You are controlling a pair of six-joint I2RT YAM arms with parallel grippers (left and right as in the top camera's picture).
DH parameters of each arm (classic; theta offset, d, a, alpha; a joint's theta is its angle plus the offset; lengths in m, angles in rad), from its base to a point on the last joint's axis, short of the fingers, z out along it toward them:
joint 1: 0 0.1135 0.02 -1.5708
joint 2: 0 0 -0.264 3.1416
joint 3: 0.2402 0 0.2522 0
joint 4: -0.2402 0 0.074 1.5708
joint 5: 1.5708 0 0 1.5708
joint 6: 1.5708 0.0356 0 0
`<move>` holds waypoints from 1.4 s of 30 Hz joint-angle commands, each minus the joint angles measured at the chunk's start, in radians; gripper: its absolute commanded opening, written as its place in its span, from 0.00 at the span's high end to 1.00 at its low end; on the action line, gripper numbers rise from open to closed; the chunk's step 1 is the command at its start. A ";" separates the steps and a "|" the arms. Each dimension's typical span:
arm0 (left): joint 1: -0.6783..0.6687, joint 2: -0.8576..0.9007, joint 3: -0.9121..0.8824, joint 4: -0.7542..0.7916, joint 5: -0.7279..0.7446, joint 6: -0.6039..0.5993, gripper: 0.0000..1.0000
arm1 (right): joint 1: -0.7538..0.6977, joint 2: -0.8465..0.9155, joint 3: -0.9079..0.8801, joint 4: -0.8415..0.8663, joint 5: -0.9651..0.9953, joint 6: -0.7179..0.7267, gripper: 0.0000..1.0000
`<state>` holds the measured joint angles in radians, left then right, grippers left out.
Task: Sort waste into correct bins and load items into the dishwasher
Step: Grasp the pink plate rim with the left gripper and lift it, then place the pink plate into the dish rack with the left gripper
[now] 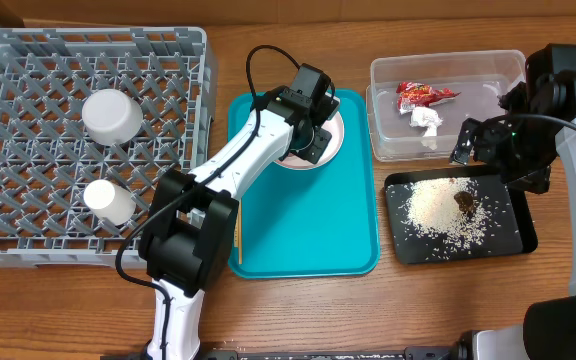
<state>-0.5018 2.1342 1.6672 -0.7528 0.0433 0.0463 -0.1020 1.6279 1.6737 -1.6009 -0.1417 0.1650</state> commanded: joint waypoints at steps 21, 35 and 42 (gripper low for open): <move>0.308 -0.192 0.330 -0.227 0.434 -0.073 0.96 | 0.002 -0.014 0.026 0.001 0.006 0.011 0.00; 0.742 -0.105 0.329 -0.280 0.975 0.089 0.96 | 0.002 -0.014 0.026 0.001 0.006 0.011 0.00; 0.842 0.005 0.329 -0.279 1.142 0.102 0.96 | 0.002 -0.014 0.026 0.000 0.006 0.011 0.00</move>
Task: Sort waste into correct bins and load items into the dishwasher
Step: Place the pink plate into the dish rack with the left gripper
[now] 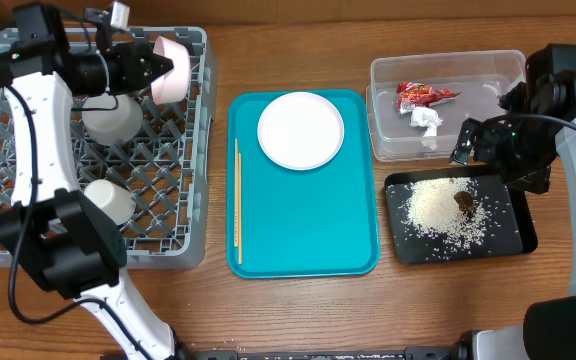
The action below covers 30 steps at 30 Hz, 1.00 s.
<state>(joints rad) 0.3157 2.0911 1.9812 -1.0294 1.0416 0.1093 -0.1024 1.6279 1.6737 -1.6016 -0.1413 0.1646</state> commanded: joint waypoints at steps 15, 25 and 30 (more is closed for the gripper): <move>0.187 0.158 0.015 -0.090 0.190 0.094 0.76 | 0.002 -0.014 0.026 -0.002 0.006 0.011 0.00; 0.262 0.137 0.016 -0.180 0.171 0.095 0.09 | 0.002 -0.014 0.026 -0.002 0.006 0.011 0.00; 0.246 0.039 0.017 -0.232 0.122 0.130 0.00 | 0.002 -0.014 0.026 -0.002 0.006 0.011 0.00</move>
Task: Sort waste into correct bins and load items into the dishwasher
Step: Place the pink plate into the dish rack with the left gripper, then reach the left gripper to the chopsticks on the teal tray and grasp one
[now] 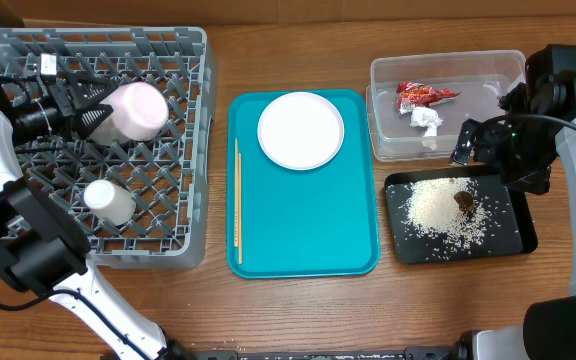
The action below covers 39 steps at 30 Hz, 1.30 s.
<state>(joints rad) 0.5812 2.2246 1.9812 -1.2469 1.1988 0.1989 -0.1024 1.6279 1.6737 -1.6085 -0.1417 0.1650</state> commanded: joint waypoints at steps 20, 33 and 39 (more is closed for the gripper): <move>-0.663 -0.431 -0.019 -0.316 -1.027 -0.637 0.00 | 0.002 -0.014 0.026 0.004 0.006 0.011 0.00; -0.978 -0.431 -0.391 -0.102 -1.135 -0.925 0.00 | 0.002 -0.014 0.026 0.001 0.006 0.011 0.00; -1.003 -0.431 -0.603 0.054 -1.128 -1.001 0.00 | 0.002 -0.014 0.026 0.001 0.006 0.011 0.00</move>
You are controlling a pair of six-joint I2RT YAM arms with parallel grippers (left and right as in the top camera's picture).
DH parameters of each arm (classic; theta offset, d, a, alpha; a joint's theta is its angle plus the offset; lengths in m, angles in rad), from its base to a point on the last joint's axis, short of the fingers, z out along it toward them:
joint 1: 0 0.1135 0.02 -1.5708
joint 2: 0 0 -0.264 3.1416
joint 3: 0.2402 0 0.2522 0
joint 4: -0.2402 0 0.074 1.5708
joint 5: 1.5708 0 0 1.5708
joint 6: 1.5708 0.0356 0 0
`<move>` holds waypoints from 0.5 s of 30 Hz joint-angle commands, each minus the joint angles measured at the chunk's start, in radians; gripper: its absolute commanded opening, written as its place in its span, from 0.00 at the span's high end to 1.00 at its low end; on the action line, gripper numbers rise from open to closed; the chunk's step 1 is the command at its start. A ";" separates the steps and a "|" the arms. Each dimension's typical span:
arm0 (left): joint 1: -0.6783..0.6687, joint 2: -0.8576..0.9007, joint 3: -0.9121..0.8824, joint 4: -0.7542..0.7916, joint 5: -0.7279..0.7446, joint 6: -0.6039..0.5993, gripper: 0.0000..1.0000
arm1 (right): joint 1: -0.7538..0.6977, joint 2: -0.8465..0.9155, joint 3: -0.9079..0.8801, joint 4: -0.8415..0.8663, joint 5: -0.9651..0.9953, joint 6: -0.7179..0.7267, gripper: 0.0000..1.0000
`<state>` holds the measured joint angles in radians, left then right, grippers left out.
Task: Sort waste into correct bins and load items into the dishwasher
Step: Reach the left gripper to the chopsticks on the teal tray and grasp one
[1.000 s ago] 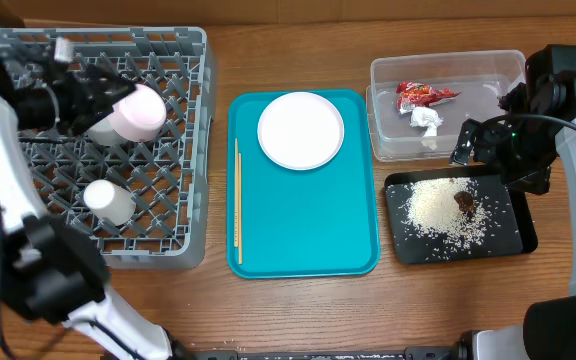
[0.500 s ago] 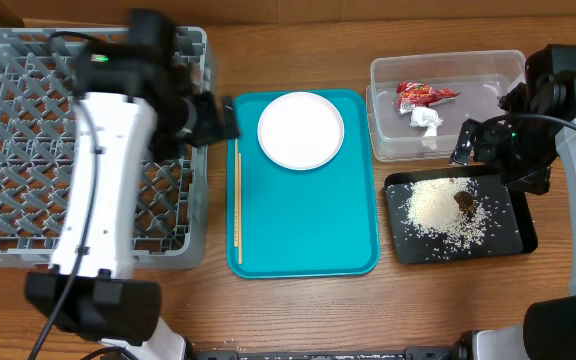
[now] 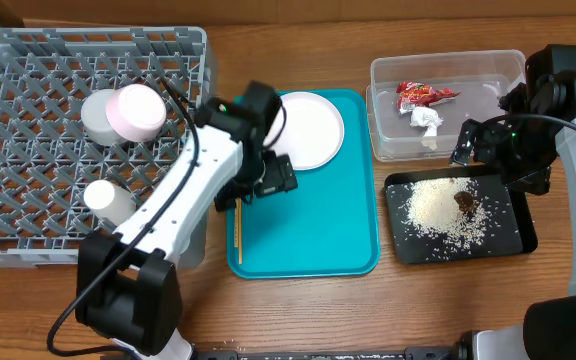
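Note:
A pink cup (image 3: 136, 110) lies in the grey dish rack (image 3: 28, 215), leaning against a white cup (image 3: 96, 116). A second white cup (image 3: 108, 200) sits lower in the rack. A white plate (image 3: 306, 130) rests at the back of the teal tray (image 3: 313, 235). A wooden chopstick (image 3: 236, 235) lies along the tray's left edge. My left gripper (image 3: 271, 180) hovers over the chopstick's upper part, beside the plate, and looks open and empty. My right gripper (image 3: 466, 146) hangs between the clear bin and the black tray; its jaws are not readable.
The clear bin (image 3: 488, 68) at the back right holds a red wrapper (image 3: 425, 94) and crumpled white paper (image 3: 427, 120). The black tray (image 3: 516, 238) carries spilled rice (image 3: 436, 208) and a brown scrap (image 3: 464, 201). The left arm crosses the rack's right edge.
My left gripper has let go of the pink cup, which stays in the rack, and has moved right to the tray's left side above the chopstick. The right arm is unchanged.
My left gripper was first down at the plate on the tray. Then it held a pink cup over the rack's back edge. Then the cup was beside the white cup, with the gripper still at it. Now the cup rests there and the gripper is back over the tray.

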<state>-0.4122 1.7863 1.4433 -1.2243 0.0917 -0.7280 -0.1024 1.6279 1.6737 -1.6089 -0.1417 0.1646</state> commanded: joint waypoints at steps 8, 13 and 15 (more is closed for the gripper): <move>-0.009 0.007 -0.266 0.251 -0.031 -0.008 0.01 | 0.002 -0.014 0.026 0.001 0.006 0.011 0.00; -0.009 0.007 -0.332 0.350 -0.050 0.019 0.00 | 0.002 -0.014 0.026 0.002 0.006 0.011 0.00; -0.009 0.007 -0.348 0.382 -0.050 0.043 0.00 | 0.002 -0.014 0.026 0.002 0.006 0.011 0.00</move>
<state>-0.4129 1.7863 1.1229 -0.8734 0.0662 -0.7364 -0.1024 1.6279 1.6737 -1.6096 -0.1413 0.1650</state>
